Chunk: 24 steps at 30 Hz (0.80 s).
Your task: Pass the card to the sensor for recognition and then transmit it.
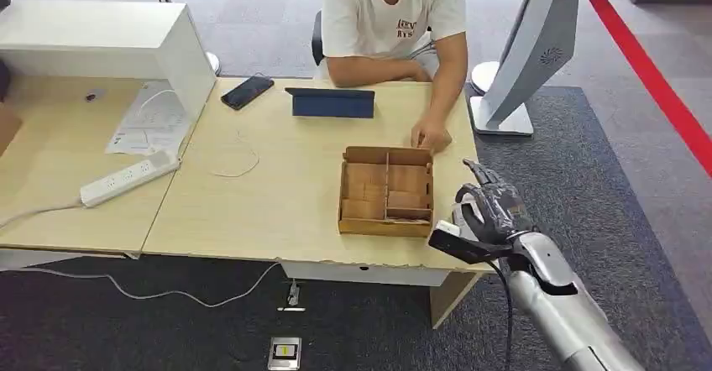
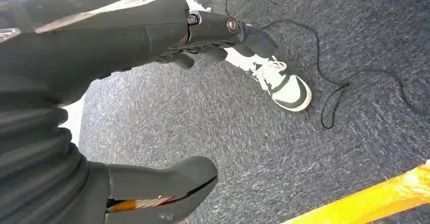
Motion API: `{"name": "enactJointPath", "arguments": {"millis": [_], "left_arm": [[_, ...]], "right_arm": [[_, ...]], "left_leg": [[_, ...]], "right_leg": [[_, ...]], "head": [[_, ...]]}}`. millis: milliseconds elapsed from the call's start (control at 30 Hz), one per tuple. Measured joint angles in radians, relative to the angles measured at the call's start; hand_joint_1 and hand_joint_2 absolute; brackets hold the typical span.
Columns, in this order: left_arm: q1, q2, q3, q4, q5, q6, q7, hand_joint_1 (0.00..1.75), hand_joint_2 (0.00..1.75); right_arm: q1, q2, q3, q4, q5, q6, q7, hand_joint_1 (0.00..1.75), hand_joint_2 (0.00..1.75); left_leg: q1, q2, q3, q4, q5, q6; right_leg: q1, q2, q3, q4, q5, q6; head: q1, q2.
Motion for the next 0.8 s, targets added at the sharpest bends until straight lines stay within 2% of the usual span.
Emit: {"name": "enactJointPath", "arguments": {"millis": [133,367,567,800], "left_arm": [[0.0,0.006,0.0,0.0,-0.018,-0.014,-0.014,0.0,1.75],[0.002,0.021,0.0,0.0,-0.015,-0.022,-0.019,0.0,1.75],[0.0,0.015,0.001,0.0,0.005,-0.005,0.01,0.0,1.75],[0.0,0.011,0.001,0.0,0.003,-0.003,0.012,0.0,1.75]], "right_arm": [[-0.013,-0.008,0.049,0.048,-0.024,-0.002,0.022,1.75,1.75],[-0.019,-0.024,0.09,0.099,-0.036,0.0,0.046,1.75,1.75],[-0.045,-0.024,0.122,0.141,-0.03,0.042,0.059,1.75,1.75],[-0.055,-0.029,0.148,0.162,-0.044,0.076,0.09,1.75,1.75]], "left_leg": [[0.0,0.0,0.0,0.0,0.0,0.0],[0.0,0.0,0.0,0.0,0.0,0.0],[0.0,0.0,0.0,0.0,0.0,0.0],[0.0,0.0,0.0,0.0,0.0,0.0]], "right_leg": [[0.0,0.0,0.0,0.0,0.0,0.0],[0.0,0.0,0.0,0.0,0.0,0.0],[0.0,0.0,0.0,0.0,0.0,0.0],[0.0,0.0,0.0,0.0,0.0,0.0]], "head": [[0.0,0.0],[0.0,0.0],[0.0,0.0],[0.0,0.0]]}}
